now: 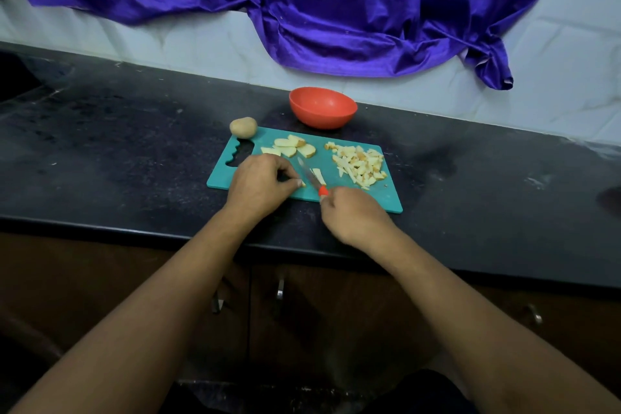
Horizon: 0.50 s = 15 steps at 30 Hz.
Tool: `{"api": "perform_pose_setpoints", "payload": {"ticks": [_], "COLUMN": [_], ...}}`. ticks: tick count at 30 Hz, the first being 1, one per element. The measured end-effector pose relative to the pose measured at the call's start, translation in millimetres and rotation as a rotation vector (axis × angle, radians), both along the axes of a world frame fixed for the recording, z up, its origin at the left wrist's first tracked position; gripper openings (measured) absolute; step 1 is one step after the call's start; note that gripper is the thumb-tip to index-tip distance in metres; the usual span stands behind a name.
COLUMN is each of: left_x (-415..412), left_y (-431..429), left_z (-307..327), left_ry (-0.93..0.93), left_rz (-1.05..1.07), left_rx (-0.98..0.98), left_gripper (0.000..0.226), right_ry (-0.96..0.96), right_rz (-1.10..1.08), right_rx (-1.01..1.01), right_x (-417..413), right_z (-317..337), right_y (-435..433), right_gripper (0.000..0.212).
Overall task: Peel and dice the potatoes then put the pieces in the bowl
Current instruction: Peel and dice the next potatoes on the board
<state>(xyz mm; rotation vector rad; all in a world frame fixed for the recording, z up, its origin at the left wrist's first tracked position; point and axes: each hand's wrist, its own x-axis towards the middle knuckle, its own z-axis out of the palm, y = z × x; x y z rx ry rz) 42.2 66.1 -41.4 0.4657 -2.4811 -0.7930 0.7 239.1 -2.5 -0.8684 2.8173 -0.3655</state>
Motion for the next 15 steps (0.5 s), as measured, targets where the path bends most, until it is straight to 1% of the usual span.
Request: {"api": "perform_pose_setpoints", "payload": {"ticks": [3, 6, 10, 13, 15], "left_x": [-0.5, -0.2, -7.5, -18.2, -26.7], "left_y": [-3.7, -9.8, -14.5, -14.5, -13.8], "left_z": [-1.6, 1.4, 13.6, 22.0, 28.0], "left_ry": [-0.001, -0.007, -0.054, -0.108, -0.175], "left_rz": [-0.025, -0.059, -0.186, -0.269, -0.368], "left_rx": [0.031, 0.069, 0.11, 0.042, -0.024], "left_gripper": [0.006, 0.013, 0.022, 0.03, 0.046], "right_ry": [-0.161, -0.162, -0.232, -0.342, -0.37], "right_rz": [-0.03, -0.048, -0.101, -0.141, -0.125], "right_rx": [-0.271, -0.498, -0.831, -0.965, -0.983], "right_x": [-10.5, -15.8, -17.1, -16.2, -16.4], "right_z": [3.6, -3.6, -18.6, -20.5, -20.2], "right_y": [14.2, 26.1, 34.5, 38.8, 40.7], "right_gripper": [0.036, 0.033, 0.035, 0.033, 0.032]}}
